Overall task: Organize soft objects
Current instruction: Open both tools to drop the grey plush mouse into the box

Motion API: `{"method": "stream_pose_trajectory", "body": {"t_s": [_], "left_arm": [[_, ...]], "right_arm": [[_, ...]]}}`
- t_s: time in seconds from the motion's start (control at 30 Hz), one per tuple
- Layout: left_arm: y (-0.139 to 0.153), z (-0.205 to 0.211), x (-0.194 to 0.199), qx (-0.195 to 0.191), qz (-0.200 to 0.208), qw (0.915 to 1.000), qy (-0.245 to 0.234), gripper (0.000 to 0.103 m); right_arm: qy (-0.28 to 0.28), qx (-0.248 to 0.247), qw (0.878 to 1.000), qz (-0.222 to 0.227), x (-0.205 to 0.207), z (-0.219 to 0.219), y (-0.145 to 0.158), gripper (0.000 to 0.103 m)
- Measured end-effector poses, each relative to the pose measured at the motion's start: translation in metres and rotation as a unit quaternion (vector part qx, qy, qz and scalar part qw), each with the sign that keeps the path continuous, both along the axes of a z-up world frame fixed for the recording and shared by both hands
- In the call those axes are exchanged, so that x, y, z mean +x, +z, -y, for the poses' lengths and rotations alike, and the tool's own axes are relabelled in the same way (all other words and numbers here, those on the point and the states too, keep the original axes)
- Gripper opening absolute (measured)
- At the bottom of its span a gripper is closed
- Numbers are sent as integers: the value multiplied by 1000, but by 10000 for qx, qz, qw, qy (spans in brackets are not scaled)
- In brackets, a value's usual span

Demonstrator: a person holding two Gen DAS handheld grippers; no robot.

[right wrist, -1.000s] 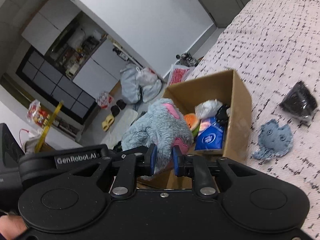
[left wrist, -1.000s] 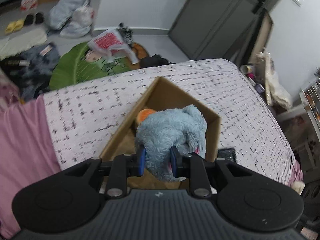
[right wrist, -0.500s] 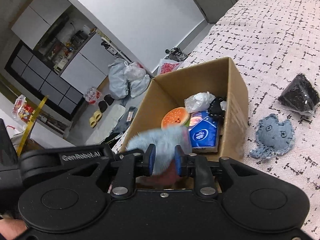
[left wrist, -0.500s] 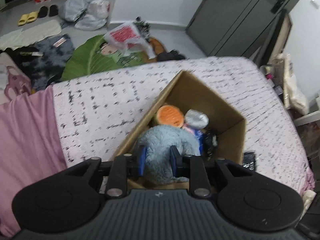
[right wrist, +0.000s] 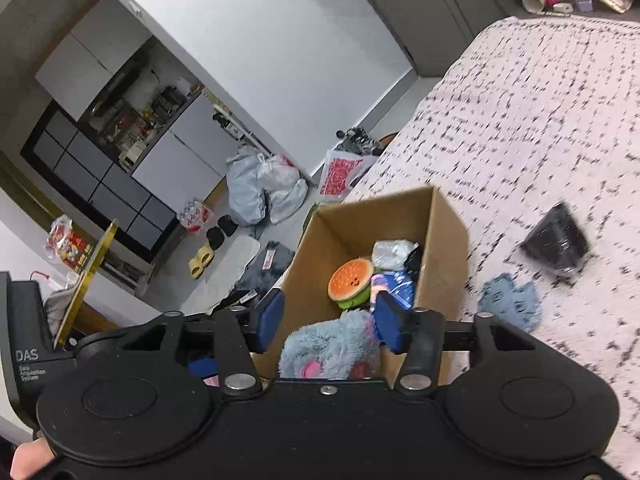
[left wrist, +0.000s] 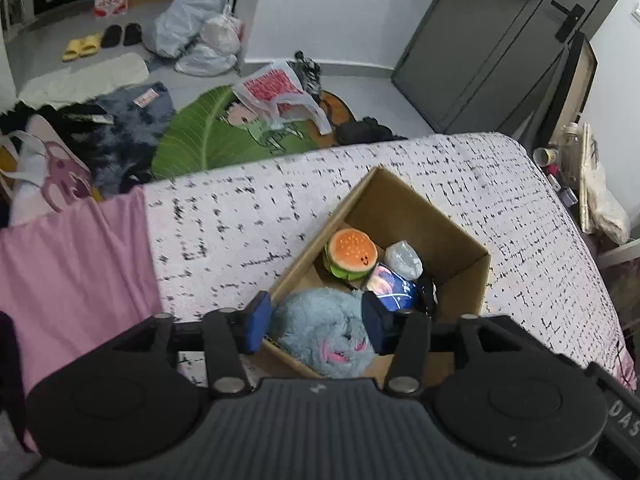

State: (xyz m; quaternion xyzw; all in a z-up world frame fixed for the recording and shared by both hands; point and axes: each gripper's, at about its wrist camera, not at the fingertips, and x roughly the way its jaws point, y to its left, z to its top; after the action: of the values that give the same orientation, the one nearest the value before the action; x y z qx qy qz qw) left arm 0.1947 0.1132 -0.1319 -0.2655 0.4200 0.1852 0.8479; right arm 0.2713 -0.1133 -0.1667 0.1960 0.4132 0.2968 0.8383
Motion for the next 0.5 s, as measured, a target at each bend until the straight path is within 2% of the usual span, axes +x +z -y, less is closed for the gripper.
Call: {"method": "stream_pose_trajectory", "body": {"t_s": [0.17, 0.2, 0.3, 0.5], "left_arm": [[27, 10, -12, 284, 212, 9994, -55, 74], [34, 13, -14, 395, 256, 9989, -74, 76], [47, 22, -18, 567, 356, 9976, -182, 78], [63, 36, -22, 675, 481, 9960, -346, 84]], "right_arm": [[-137, 51, 9999, 43, -4, 25, 11, 76], [-189, 22, 9998, 68, -5, 30, 13, 77], [-368, -51, 9993, 103, -5, 47, 19, 82], [-806, -244, 9959, 336, -7, 80, 30, 90]]}}
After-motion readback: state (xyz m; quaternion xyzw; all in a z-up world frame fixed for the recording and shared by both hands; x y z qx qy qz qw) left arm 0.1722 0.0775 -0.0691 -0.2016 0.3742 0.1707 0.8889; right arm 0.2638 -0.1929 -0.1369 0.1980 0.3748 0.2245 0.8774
